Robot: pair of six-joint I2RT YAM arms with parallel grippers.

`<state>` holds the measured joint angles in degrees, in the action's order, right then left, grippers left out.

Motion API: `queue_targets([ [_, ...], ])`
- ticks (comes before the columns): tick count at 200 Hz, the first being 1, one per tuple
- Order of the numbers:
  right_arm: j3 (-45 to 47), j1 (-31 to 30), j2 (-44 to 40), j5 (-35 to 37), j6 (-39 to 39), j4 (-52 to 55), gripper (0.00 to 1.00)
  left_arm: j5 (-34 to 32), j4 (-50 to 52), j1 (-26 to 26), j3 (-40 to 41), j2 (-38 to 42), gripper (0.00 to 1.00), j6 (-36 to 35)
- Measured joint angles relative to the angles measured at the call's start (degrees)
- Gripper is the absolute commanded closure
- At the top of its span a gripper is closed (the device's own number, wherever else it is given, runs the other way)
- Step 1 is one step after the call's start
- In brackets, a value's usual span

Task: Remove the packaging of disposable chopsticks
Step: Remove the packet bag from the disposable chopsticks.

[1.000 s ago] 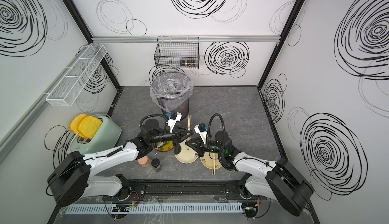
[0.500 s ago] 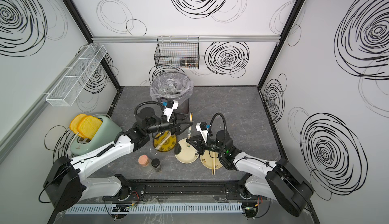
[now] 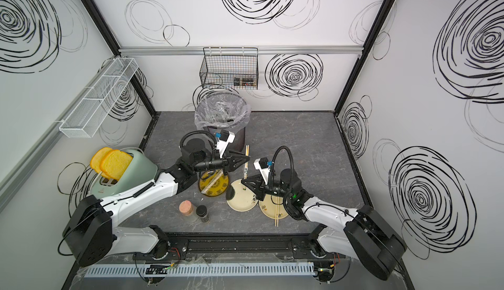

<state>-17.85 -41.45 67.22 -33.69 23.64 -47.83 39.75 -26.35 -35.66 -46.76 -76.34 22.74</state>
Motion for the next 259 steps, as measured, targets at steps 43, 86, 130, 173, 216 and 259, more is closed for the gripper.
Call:
queue_targets([
  [43, 0.0, 0.0, 0.0, 0.2, 0.2, 1.5, 1.0, 0.2, -4.6, -0.3, 3.0, 0.0, 0.92, 1.4],
  [86, 0.3, -0.1, -0.3, -0.5, 0.1, 2.7, 1.0, -1.6, -10.1, -1.2, 7.5, 1.3, 0.92, 3.6],
  [130, 1.4, -0.2, -1.0, -1.4, -0.3, 4.3, 1.0, -4.4, -15.9, -3.1, 11.8, 1.5, 0.89, 6.0],
  [173, 1.7, -0.3, -1.6, -1.4, -0.4, 4.2, 1.0, -5.9, -18.4, -4.6, 14.6, 1.5, 0.86, 7.8],
  [216, 1.7, -0.3, -2.1, -1.5, -0.2, 4.2, 1.0, -6.6, -19.2, -5.5, 15.6, 1.5, 0.9, 8.6],
  [259, 1.7, -0.3, -2.6, -1.0, -0.2, 3.7, 1.0, -7.4, -20.1, -6.7, 16.5, 1.4, 0.82, 9.6],
])
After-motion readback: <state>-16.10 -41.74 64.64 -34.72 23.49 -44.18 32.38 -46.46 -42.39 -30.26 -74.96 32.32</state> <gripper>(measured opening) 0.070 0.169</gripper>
